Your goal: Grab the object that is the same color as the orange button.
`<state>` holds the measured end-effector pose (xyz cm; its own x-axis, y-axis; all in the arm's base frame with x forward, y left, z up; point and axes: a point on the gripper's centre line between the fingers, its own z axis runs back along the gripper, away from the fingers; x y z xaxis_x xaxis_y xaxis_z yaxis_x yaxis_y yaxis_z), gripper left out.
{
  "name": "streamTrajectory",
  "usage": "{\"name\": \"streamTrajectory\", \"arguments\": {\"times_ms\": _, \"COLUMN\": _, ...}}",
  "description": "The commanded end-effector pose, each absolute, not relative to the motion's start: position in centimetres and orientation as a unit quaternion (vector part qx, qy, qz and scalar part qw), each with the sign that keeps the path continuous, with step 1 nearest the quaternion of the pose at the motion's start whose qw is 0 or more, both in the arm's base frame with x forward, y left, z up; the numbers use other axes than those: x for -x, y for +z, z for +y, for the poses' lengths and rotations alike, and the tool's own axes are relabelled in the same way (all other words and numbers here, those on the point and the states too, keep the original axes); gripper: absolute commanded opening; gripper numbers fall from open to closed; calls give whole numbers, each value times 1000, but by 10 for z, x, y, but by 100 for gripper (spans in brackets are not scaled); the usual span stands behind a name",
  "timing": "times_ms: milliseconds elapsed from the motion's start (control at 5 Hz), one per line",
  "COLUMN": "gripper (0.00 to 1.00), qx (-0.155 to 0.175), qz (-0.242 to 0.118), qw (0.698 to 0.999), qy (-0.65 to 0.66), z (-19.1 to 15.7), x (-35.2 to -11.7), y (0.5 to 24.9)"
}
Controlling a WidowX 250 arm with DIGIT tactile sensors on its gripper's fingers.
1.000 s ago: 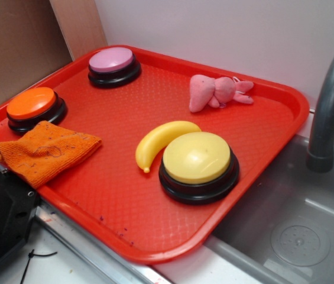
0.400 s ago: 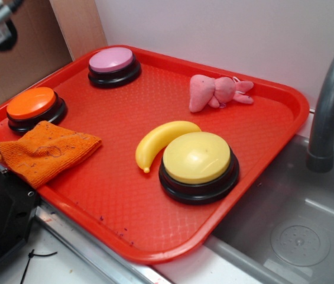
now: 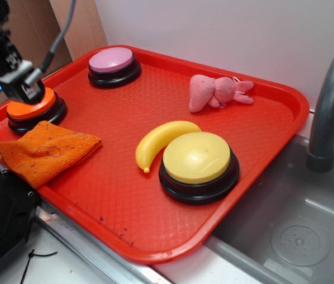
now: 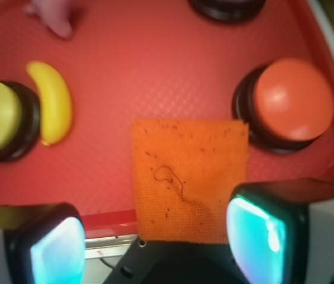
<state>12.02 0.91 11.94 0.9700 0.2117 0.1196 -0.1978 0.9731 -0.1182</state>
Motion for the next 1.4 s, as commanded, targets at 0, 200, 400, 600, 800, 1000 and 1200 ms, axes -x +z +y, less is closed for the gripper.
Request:
{"name": "streamTrajectory", "arguments": {"times_ms": 0, "gripper": 100, "qx": 63, "qz": 11, "qw": 989, "qy": 133, "z": 18, "x": -117, "y": 52}}
{"name": "streamTrajectory", "arguments": {"times_ms": 200, "gripper": 100, "qx": 30, "qz": 49, "qw": 988, "qy": 142, "z": 22, "x": -114, "y": 29}}
{"name": "streamTrajectory", "arguments": {"times_ms": 400, "gripper": 100, "qx": 5, "qz": 64, "qw": 987, "qy": 146, "z": 25, "x": -112, "y": 22}}
{"name": "streamTrajectory", "arguments": {"times_ms": 600, "gripper": 0, "qx": -10, "qz": 68, "qw": 985, "qy": 157, "z": 23, "x": -113, "y": 20}}
{"name": "streamTrajectory", "arguments": {"times_ms": 800, "gripper": 0, "qx": -9, "qz": 67, "qw": 985, "qy": 161, "z": 22, "x": -112, "y": 19}}
{"name": "streamTrajectory", "arguments": {"times_ms": 1000, "gripper": 0, "qx": -13, "qz": 68, "qw": 985, "qy": 158, "z": 21, "x": -113, "y": 20}}
{"name": "streamTrajectory", "arguments": {"times_ms": 1200, "gripper": 0, "qx": -16, "qz": 78, "qw": 985, "qy": 152, "z": 22, "x": -116, "y": 26}}
